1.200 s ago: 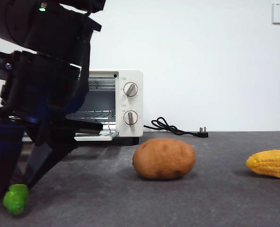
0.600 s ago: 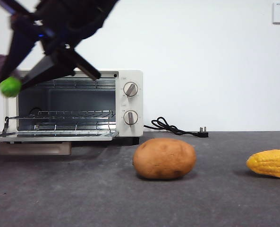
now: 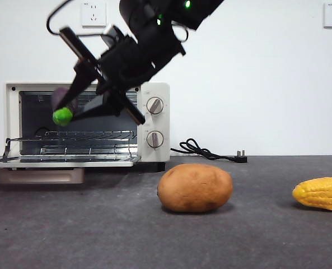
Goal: Take the eggplant from the table,put the eggplant in the oven
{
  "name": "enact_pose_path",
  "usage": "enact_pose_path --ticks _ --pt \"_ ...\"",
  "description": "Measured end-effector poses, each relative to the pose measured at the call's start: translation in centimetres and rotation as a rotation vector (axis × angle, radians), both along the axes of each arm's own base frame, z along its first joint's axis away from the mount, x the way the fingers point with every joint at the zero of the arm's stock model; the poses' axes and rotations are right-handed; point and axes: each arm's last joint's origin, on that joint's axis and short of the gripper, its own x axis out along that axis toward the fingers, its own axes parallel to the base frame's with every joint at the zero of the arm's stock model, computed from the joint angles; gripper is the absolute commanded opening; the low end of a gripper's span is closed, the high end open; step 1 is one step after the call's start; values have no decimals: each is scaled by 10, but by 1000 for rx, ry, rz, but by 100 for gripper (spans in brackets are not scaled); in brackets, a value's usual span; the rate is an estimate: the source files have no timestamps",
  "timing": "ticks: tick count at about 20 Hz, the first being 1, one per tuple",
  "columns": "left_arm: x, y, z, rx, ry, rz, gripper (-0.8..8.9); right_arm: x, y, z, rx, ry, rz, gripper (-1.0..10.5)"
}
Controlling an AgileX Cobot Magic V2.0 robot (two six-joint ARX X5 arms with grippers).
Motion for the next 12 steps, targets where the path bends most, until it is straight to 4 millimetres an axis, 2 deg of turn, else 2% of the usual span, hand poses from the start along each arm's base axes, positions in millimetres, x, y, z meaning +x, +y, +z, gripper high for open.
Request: enact_pose_path --ticks 2,7,12 --pt "0 0 0 0 1 0 -5 14 5 -3 15 15 -10 -12" --pt "0 0 0 4 4 -1 -6 42 28 9 49 24 -18 -12" --pt "-1 0 -2 15 20 -17 -6 65 46 -13 31 85 -32 -12"
